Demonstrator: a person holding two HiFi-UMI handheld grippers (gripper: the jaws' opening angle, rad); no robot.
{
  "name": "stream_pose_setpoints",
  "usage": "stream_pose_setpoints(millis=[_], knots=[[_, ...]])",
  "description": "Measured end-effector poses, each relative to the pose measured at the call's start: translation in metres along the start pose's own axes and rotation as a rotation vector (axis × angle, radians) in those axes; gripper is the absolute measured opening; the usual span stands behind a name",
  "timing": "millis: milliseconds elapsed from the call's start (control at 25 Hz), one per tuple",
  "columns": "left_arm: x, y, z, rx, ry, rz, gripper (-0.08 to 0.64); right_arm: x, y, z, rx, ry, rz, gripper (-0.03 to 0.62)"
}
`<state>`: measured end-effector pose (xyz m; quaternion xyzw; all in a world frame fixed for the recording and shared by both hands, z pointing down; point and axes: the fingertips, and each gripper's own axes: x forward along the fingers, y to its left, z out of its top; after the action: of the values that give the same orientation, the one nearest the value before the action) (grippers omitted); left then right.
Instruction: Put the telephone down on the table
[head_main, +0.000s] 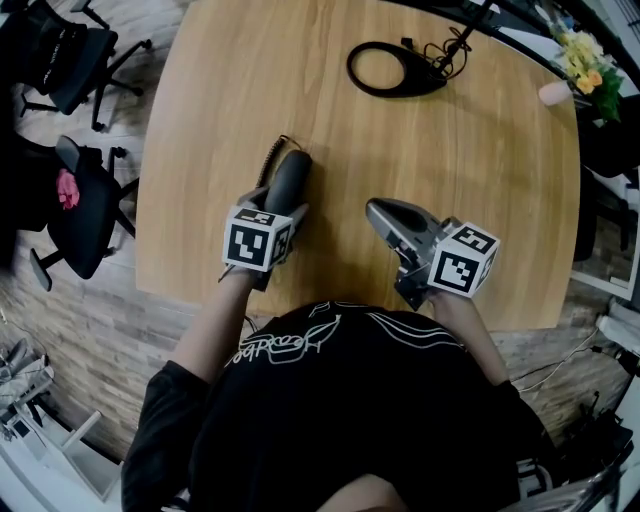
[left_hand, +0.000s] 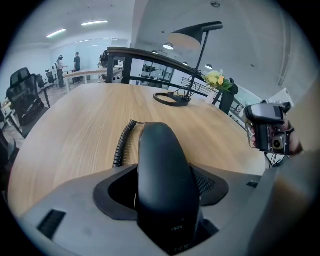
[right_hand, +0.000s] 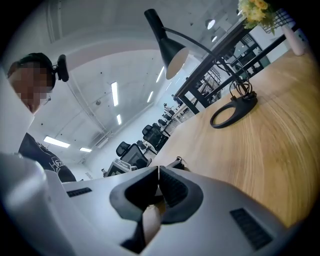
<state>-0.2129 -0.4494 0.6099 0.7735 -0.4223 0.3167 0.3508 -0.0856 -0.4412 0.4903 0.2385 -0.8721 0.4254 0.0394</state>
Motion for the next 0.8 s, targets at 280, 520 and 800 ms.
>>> stream_pose_setpoints(millis=[280,520,800], knots=[[0.004,-0.002,-0.004,0.002,0.045,0.036,0.291,0.001,0.0,-0.001,0.005,-0.005,0.003,0.04],[0.004,-0.003,-0.004,-0.005,0.021,0.009,0.291,-0.003,0.004,-0.009,0.014,0.001,-0.007,0.04],[-0.012,-0.001,0.011,-0.082,-0.159,0.004,0.347,-0.021,0.01,-0.016,0.006,0.032,-0.043,0.04]])
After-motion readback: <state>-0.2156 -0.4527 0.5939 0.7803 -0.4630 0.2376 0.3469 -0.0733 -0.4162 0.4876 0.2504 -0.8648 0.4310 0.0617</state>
